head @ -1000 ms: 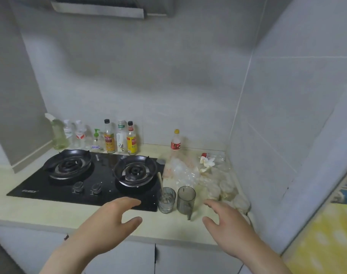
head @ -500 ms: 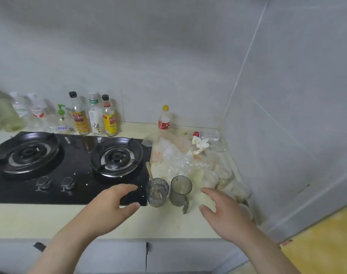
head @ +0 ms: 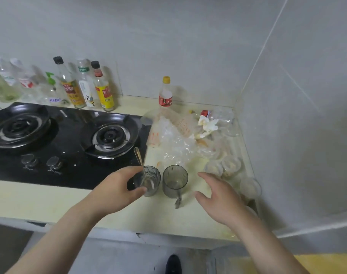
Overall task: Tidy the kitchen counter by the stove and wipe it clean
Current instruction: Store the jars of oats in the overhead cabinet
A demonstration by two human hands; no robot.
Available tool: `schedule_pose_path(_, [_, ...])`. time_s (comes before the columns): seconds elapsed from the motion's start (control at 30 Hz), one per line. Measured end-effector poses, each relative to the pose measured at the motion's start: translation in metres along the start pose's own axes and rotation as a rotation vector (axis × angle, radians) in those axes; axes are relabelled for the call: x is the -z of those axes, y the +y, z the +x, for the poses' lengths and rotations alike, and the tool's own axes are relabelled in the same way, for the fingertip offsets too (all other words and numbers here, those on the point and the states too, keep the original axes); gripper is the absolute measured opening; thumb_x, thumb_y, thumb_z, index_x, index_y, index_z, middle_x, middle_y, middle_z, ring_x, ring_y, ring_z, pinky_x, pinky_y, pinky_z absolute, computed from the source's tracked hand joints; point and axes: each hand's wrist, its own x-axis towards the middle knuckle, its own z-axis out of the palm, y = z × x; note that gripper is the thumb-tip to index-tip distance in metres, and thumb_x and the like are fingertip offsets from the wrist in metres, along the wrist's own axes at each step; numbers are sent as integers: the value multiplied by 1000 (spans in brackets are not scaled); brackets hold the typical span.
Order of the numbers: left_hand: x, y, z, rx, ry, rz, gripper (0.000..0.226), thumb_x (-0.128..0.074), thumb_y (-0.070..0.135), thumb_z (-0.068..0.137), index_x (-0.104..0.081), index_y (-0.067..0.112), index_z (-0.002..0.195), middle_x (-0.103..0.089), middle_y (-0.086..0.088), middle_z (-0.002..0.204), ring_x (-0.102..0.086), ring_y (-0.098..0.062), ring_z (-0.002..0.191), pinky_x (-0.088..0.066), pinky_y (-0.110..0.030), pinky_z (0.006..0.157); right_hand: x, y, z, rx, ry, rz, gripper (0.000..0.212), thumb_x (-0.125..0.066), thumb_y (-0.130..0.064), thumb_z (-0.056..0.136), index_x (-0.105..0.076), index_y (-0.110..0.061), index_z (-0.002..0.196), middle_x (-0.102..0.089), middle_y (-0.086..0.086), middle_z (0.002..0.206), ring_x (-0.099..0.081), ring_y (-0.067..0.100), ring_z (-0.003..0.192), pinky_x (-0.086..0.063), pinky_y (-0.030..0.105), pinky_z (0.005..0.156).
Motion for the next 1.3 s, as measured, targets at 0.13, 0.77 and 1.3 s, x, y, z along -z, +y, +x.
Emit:
schedule_pose_path(0.13, [-24,13,18,-31,5,11,59,-72,37,82,-52,27,136,-59,11,126,-57,-8,110,-48,-30,98,7,39,5,-46,6,-58,61,-57,-43,91,-38,-26,147,-41,-8,149,-37,13,137,-35,29,108])
schedule_pose_path(0.77, [-71,51,48,-283,-124,89,53,-57,47,79,-61,21,125,-63,10,122,-57,-9,112,-39,-18,91,-13,91,-1,-303,32,-161,58,-66,-41,82,-43,-23,132,-55,5,128,-54,27,116,-47,36,89])
schedule_pose_path(1.3, [-104,95,61,-315,-238,-199,65,-76,50,63,-57,39,124,-67,19,112,-62,2,103,-50,-27,94,21,57,1,-93,212,428,83,-73,-56,56,-52,-36,134,-60,-20,125,-57,-3,114,-50,28,99])
